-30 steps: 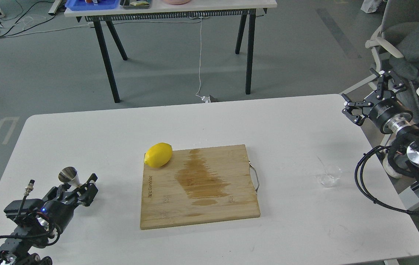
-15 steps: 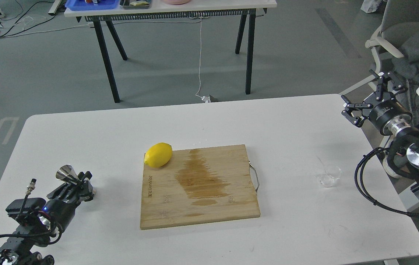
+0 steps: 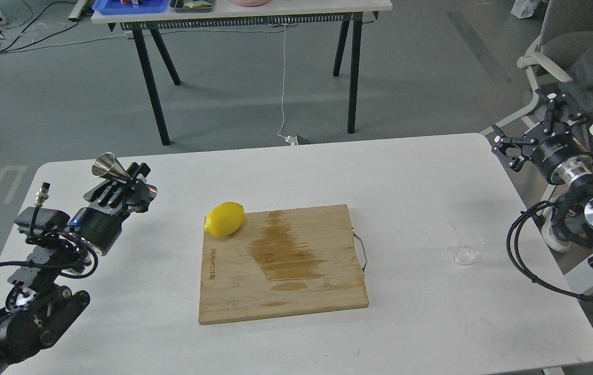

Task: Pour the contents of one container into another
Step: 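Lift the jigger and carry it onto the wooden cutting board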

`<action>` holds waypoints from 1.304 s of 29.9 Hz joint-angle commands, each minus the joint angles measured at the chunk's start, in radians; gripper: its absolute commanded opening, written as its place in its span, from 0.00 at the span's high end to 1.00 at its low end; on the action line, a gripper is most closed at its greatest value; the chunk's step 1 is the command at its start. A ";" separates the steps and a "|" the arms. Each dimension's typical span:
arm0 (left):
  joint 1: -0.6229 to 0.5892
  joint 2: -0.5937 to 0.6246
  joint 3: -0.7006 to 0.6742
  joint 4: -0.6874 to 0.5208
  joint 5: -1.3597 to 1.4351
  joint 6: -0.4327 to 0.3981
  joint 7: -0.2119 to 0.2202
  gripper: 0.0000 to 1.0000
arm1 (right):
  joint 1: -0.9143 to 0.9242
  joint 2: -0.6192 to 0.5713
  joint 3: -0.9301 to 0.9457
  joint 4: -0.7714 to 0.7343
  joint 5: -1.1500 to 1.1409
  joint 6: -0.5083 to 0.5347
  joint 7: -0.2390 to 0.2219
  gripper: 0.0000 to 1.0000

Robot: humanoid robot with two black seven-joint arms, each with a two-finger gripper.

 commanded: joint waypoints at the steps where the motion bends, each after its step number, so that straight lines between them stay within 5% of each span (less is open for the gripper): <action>1: -0.053 -0.088 0.063 -0.016 0.036 0.000 0.000 0.95 | -0.018 -0.011 0.000 -0.002 0.000 0.000 -0.002 0.01; 15: 0.002 -0.320 0.190 0.056 0.180 0.000 0.000 0.94 | -0.034 -0.033 -0.001 -0.002 0.000 0.000 -0.011 0.01; 39: 0.035 -0.320 0.238 0.182 0.183 0.000 0.000 0.82 | -0.043 -0.030 0.000 -0.002 0.000 0.000 -0.011 0.01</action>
